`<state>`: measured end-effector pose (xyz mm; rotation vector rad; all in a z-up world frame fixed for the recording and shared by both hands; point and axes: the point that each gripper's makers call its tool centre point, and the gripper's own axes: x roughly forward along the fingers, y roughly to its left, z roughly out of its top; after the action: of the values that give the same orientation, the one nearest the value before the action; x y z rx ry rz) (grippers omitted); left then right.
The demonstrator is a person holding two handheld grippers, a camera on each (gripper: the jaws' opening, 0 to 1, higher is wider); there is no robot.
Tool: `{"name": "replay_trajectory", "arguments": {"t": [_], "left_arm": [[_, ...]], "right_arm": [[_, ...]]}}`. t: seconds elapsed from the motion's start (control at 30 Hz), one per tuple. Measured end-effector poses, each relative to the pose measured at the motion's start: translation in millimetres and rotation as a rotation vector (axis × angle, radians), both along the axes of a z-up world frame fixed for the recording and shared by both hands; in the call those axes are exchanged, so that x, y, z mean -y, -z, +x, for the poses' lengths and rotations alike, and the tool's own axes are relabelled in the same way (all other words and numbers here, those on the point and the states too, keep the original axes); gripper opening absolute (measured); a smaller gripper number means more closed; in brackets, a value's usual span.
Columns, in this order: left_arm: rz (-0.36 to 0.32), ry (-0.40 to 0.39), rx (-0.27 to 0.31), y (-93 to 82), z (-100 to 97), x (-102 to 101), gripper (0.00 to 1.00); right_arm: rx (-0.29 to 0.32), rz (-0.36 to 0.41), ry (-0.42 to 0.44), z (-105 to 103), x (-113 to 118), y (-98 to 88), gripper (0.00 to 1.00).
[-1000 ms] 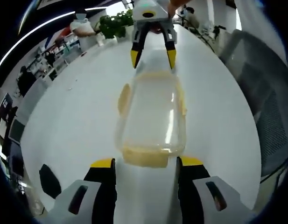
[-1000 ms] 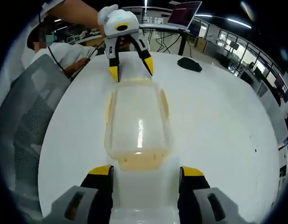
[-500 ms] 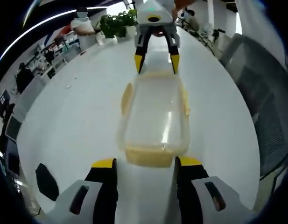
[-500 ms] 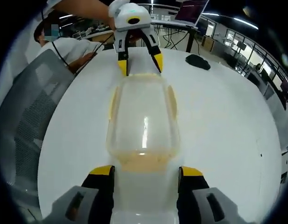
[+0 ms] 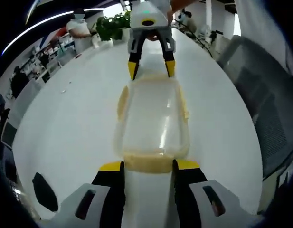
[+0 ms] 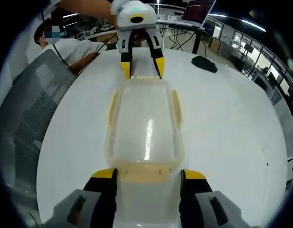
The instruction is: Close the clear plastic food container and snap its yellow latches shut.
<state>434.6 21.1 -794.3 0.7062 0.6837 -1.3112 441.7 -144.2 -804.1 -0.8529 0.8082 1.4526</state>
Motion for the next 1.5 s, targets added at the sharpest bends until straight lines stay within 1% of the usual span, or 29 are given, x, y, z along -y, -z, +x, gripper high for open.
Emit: {"name": "replay_trajectory", "arguments": {"t": [0.1, 0.23, 0.33, 0.57, 0.6, 0.67, 0.7, 0.83, 1.0, 1.03, 1.1, 1.23, 1.4, 1.47, 1.5], "left_arm": [[-0.002, -0.004, -0.010, 1.1, 0.9, -0.5, 0.37], [0.001, 0.000, -0.006, 1.1, 0.0, -0.3, 0.37], [0.004, -0.009, -0.014, 1.6, 0.0, -0.3, 0.37], [0.011, 0.006, -0.011, 2.0, -0.3, 0.7, 0.37], [0.009, 0.007, -0.011, 1.9, -0.6, 0.8, 0.37], [0.009, 0.010, -0.008, 1.9, -0.7, 0.9, 0.37], [0.007, -0.009, -0.019, 2.1, -0.5, 0.6, 0.37], [0.006, -0.005, -0.019, 1.9, -0.3, 0.3, 0.37], [0.023, -0.002, -0.028, 2.1, -0.6, 1.6, 0.37], [0.022, -0.002, -0.032, 2.2, -0.7, 1.5, 0.37], [0.009, -0.009, -0.058, 3.2, 0.8, 0.4, 0.37], [-0.002, 0.032, -0.055, 3.5, -0.5, 2.1, 0.38], [0.025, 0.043, -0.056, 3.5, -0.5, 4.1, 0.38], [0.036, 0.032, -0.066, 3.5, 0.4, 4.3, 0.38], [0.043, 0.032, -0.064, 3.5, -0.4, 4.5, 0.38]], "right_arm": [[0.001, 0.000, -0.016, -1.2, -0.9, 0.0, 0.51], [0.003, -0.001, -0.050, -6.0, -1.9, -0.4, 0.47], [0.002, -0.001, -0.045, -5.0, -2.2, -0.1, 0.47], [0.004, -0.004, -0.044, -5.8, -1.6, 0.0, 0.45], [0.005, -0.005, -0.044, -6.2, -1.4, 0.0, 0.45], [0.006, -0.011, -0.035, -6.0, -0.3, -0.2, 0.39], [0.009, -0.008, -0.043, -6.9, -0.8, -0.6, 0.38], [0.010, -0.015, -0.040, -6.4, -1.6, -1.6, 0.38], [0.010, -0.034, -0.032, -6.8, -1.0, -1.3, 0.38], [0.009, -0.041, -0.031, -6.9, -1.3, -1.0, 0.38], [0.010, -0.058, -0.028, -7.0, -1.9, -0.9, 0.38], [0.007, -0.054, -0.016, -7.7, 0.8, -0.8, 0.38], [0.001, -0.032, -0.015, -7.6, 0.8, -1.0, 0.38], [0.002, -0.041, -0.012, -8.2, 0.1, -0.9, 0.38], [0.003, -0.057, -0.011, -8.3, -0.7, -0.7, 0.37]]}}
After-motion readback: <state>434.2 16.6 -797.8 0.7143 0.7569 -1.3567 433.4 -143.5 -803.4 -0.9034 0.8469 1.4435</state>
